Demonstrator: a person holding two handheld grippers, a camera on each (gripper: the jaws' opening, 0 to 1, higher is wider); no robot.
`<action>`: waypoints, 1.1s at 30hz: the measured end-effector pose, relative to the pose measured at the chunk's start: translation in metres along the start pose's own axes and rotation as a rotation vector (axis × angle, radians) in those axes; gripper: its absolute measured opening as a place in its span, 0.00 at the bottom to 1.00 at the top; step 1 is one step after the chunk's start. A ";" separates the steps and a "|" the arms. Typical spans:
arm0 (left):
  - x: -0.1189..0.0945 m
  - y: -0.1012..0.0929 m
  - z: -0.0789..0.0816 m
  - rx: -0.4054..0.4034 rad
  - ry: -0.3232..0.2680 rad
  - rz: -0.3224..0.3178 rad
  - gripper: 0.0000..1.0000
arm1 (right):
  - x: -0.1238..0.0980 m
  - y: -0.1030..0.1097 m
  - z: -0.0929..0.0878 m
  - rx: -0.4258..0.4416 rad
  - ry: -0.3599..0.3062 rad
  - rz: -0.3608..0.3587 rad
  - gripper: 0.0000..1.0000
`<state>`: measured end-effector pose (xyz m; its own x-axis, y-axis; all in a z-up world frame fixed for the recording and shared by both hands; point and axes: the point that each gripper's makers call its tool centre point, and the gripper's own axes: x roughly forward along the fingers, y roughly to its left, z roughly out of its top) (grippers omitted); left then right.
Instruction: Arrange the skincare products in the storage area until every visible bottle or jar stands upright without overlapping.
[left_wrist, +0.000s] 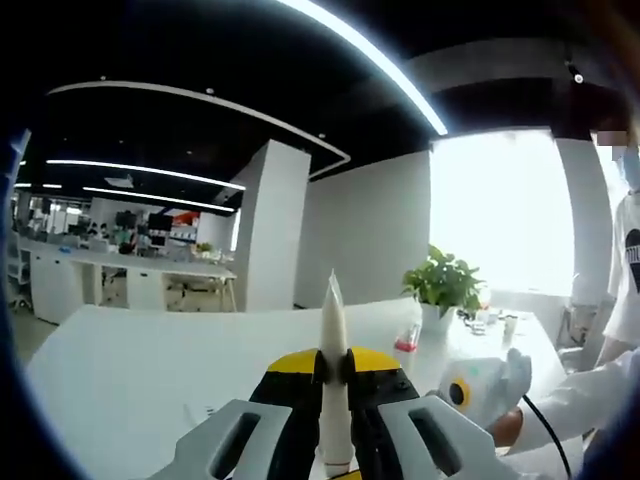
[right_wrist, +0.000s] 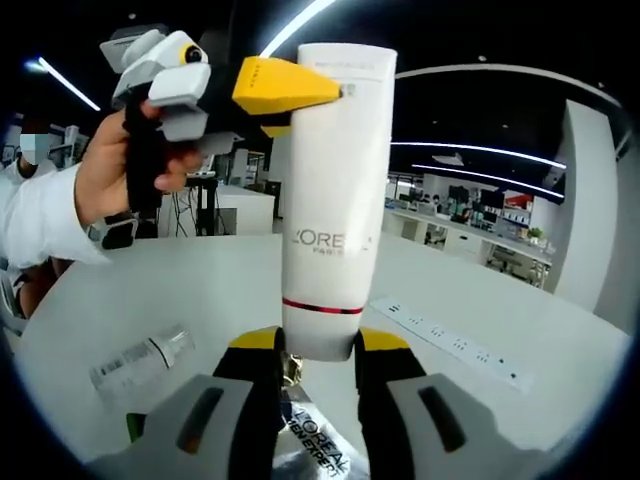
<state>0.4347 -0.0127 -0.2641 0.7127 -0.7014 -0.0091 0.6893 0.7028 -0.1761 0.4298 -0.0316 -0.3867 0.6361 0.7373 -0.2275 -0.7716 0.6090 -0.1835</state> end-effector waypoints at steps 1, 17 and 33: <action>0.002 0.002 0.001 0.002 -0.001 -0.004 0.06 | -0.001 0.000 0.000 -0.003 0.001 -0.003 0.27; 0.023 -0.030 -0.002 0.037 0.034 -0.140 0.06 | -0.032 -0.011 -0.011 0.009 -0.005 -0.048 0.27; 0.068 -0.087 -0.013 0.109 0.092 -0.369 0.06 | -0.078 -0.035 -0.029 0.030 0.009 -0.138 0.26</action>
<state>0.4212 -0.1228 -0.2622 0.4029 -0.9137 -0.0536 0.9105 0.4061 -0.0786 0.4069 -0.1187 -0.3901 0.7359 0.6435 -0.2107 -0.6763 0.7130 -0.1847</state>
